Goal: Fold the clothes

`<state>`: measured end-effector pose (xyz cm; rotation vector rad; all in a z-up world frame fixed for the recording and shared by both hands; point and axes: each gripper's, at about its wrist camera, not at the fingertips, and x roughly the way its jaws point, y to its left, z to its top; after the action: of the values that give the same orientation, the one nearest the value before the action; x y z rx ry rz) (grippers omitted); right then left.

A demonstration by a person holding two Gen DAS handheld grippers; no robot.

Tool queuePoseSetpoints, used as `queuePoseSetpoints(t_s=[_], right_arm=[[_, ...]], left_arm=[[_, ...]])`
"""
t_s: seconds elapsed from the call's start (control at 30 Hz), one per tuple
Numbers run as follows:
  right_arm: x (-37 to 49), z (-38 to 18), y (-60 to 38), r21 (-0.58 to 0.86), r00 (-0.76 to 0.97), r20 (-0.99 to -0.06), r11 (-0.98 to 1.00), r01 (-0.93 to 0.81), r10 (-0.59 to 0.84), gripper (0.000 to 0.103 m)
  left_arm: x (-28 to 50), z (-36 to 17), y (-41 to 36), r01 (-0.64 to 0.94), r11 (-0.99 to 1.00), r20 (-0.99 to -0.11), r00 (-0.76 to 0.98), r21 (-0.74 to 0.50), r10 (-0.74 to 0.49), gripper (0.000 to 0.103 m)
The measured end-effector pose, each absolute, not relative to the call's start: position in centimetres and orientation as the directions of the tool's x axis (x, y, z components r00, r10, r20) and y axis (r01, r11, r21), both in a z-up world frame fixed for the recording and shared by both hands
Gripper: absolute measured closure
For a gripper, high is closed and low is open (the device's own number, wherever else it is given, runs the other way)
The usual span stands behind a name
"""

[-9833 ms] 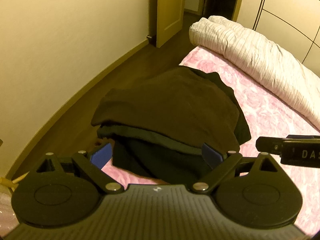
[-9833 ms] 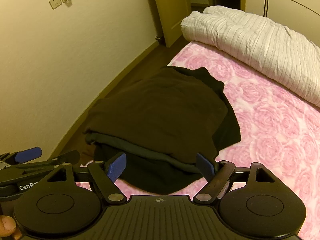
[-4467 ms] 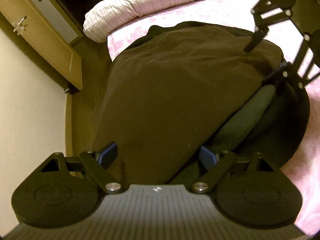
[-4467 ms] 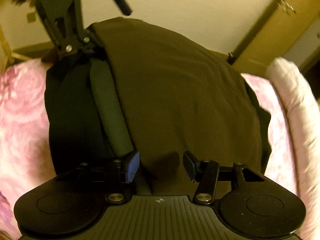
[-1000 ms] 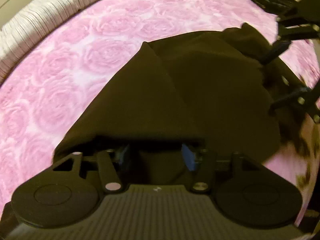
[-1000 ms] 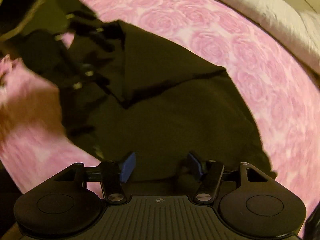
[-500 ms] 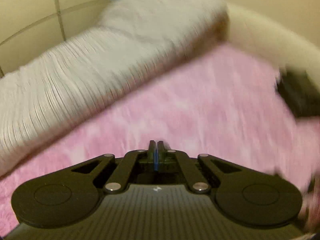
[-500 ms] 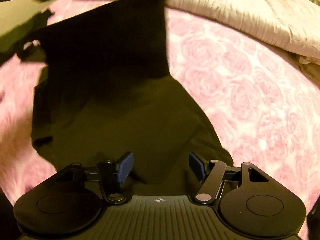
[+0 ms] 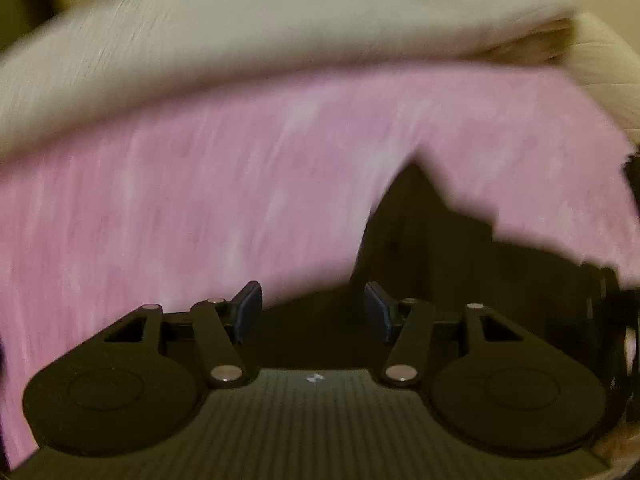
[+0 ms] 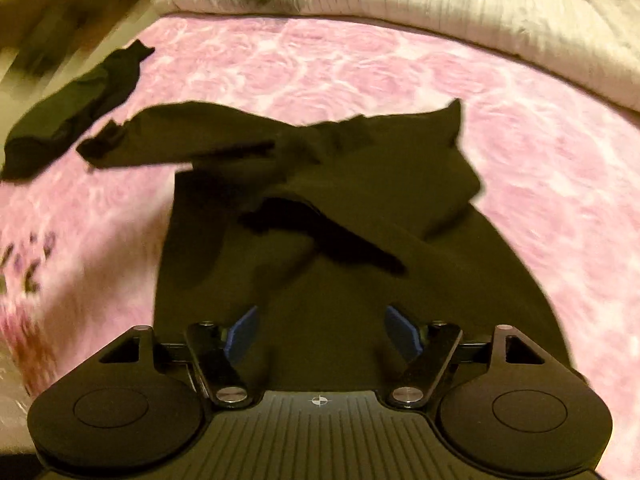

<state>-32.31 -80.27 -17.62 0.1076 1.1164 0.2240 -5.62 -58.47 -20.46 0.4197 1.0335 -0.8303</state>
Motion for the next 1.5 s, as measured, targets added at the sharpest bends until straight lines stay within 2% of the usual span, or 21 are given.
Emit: queuePoseSetpoints(t_s=[0.1,0.2,0.27,0.3,0.33,0.37,0.4,0.43,0.6,0.77,0.9,1.1,1.2,1.3,1.33,1.37,1.4,1.47,1.5], right_arm=[[-28.5,-19.8,-79.1,0.251,0.412,-0.875,0.966,-0.061,0.253,0.025],[-25.4,-22.3,-77.9,0.237,0.388,-0.895,0.972,0.001,0.218,0.025],[-24.3,-23.6,-77.9,0.212,0.365,-0.912,0.977,0.029,0.187,0.029],[-24.1,-23.8,-78.3,0.215,0.374,-0.91,0.975,0.056,0.179,0.058],[-24.0,-23.4,-79.0,0.223,0.388,-0.904,0.972,0.075,0.178,0.098],[-24.2,-22.8,-79.7,0.229,0.401,-0.899,0.97,0.082,0.178,0.099],[-24.5,-21.9,-80.7,0.232,0.42,-0.891,0.968,0.092,0.174,0.1],[-25.2,-20.7,-82.0,0.212,0.439,-0.887,0.971,0.111,0.143,0.1],[-29.8,-14.1,-90.8,0.098,0.508,-0.859,0.953,0.285,-0.064,0.101],[-36.4,-9.0,-100.0,-0.067,0.49,-0.81,0.881,0.468,-0.322,0.101],[-40.7,-7.4,-103.0,-0.142,0.462,-0.782,0.841,0.522,-0.418,0.101],[-47.5,-6.0,-106.6,-0.182,0.388,-0.775,0.764,0.619,-0.499,0.101],[-51.6,-6.6,-108.9,-0.201,0.307,-0.794,0.703,0.682,-0.525,0.101],[-55.1,-7.8,-110.7,-0.192,0.227,-0.836,0.655,0.731,-0.499,0.101],[-55.6,-8.5,-111.0,-0.185,0.211,-0.85,0.65,0.737,-0.482,0.101],[-55.9,-9.4,-111.1,-0.178,0.195,-0.869,0.655,0.734,-0.455,0.101],[-55.9,-10.1,-111.0,-0.188,0.171,-0.885,0.668,0.72,-0.434,0.101],[-55.8,-11.5,-110.8,-0.212,0.118,-0.911,0.694,0.688,-0.395,0.093],[-55.9,-11.7,-110.4,-0.22,0.111,-0.913,0.704,0.676,-0.392,0.078]], left_arm=[[-7.8,-24.2,-53.8,0.701,0.702,-0.914,0.192,-0.128,-0.358,0.051],[-9.7,-26.9,-52.0,0.652,0.731,-0.917,0.136,-0.201,-0.374,0.049],[-10.2,-28.1,-52.7,0.638,0.739,-0.919,0.122,-0.215,-0.374,0.051],[-10.4,-28.6,-53.0,0.631,0.743,-0.92,0.116,-0.222,-0.374,0.055],[-10.4,-28.7,-53.3,0.611,0.758,-0.919,0.121,-0.229,-0.376,0.065],[-10.4,-28.6,-53.6,0.615,0.751,-0.915,0.115,-0.241,-0.388,0.084],[-10.6,-28.3,-54.0,0.626,0.739,-0.909,0.113,-0.248,-0.401,0.096],[-10.5,-27.2,-54.3,0.64,0.729,-0.901,0.133,-0.241,-0.414,0.101],[-8.5,-21.0,-56.1,0.718,0.667,-0.835,0.23,-0.2,-0.499,0.101],[-3.9,-15.9,-61.7,0.775,0.618,-0.763,0.319,-0.133,-0.563,0.101],[-3.1,-13.4,-66.8,0.814,0.571,-0.718,0.333,-0.108,-0.611,0.101],[-5.3,-10.6,-72.8,0.872,0.481,-0.669,0.303,-0.093,-0.678,0.101],[-7.0,-10.6,-77.7,0.913,0.396,-0.653,0.24,-0.101,-0.718,0.1],[-9.5,-12.3,-82.1,0.932,0.352,-0.703,0.193,-0.087,-0.685,0.096],[-10.2,-13.0,-82.5,0.928,0.36,-0.726,0.183,-0.093,-0.662,0.077],[-10.9,-13.7,-83.0,0.925,0.368,-0.749,0.174,-0.099,-0.64,0.049],[-11.7,-14.4,-82.4,0.918,0.384,-0.76,0.183,-0.095,-0.624,0.04],[-13.2,-15.7,-80.5,0.912,0.4,-0.783,0.184,-0.09,-0.595,0.036],[-13.9,-16.4,-79.5,0.908,0.409,-0.794,0.184,-0.088,-0.579,0.036]])
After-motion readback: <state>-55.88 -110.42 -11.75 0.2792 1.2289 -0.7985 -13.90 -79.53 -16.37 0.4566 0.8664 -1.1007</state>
